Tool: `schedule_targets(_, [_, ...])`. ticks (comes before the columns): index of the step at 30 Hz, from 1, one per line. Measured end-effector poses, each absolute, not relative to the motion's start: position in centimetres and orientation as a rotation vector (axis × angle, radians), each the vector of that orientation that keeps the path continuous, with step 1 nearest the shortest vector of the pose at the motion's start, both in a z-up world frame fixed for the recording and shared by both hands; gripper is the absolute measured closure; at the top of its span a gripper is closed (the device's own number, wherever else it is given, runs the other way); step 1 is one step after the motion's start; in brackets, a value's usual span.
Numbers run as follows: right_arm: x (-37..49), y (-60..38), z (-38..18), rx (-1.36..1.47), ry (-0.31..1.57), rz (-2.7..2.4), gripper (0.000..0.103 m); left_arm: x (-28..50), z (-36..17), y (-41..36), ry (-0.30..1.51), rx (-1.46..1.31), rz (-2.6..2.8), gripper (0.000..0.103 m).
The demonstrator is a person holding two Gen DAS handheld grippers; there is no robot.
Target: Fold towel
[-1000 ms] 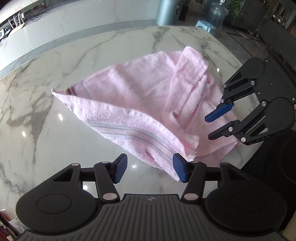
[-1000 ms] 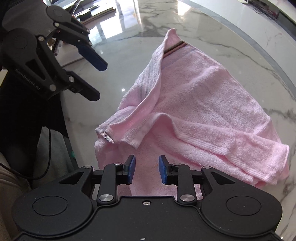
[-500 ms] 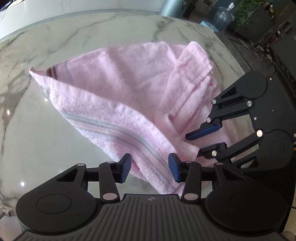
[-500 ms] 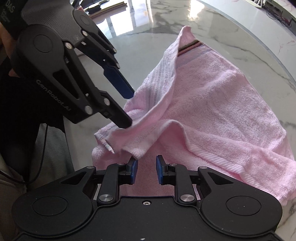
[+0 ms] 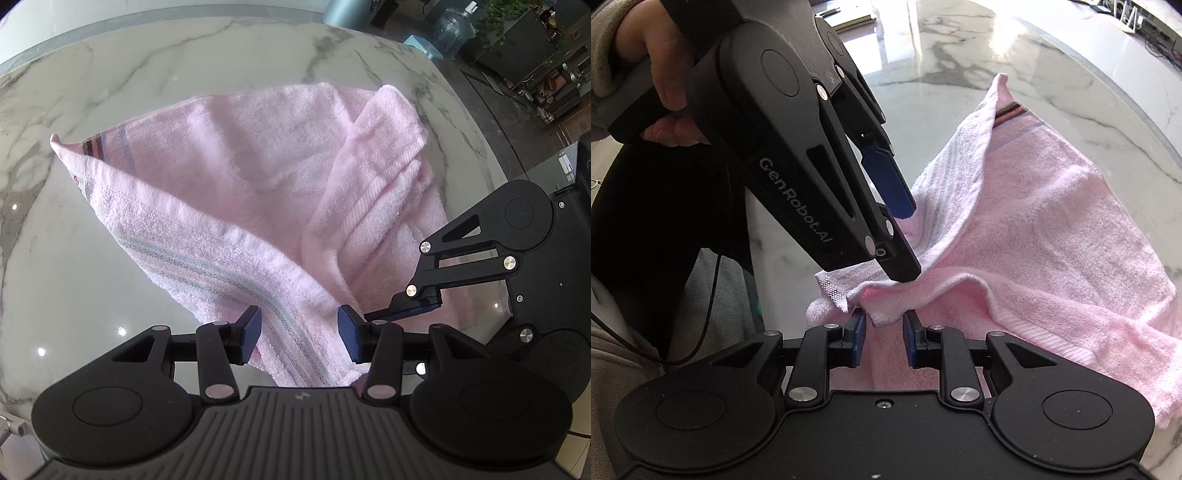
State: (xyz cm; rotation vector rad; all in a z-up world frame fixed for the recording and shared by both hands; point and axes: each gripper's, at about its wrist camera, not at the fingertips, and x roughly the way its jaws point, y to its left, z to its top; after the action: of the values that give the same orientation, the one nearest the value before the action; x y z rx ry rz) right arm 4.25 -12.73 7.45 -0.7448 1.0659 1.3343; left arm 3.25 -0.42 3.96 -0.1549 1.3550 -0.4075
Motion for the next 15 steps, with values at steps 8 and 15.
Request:
schedule_targets(8, [3.2, -12.8, 8.0, -0.745, 1.05, 1.357, 0.083, 4.7, 4.1, -1.8, 1.432, -0.188, -0.357, 0.058])
schedule_targets(15, [2.2, -12.5, 8.0, -0.731, 1.037, 1.383, 0.083, 5.9, 2.7, -2.9, 1.515, -0.219, -0.326, 0.058])
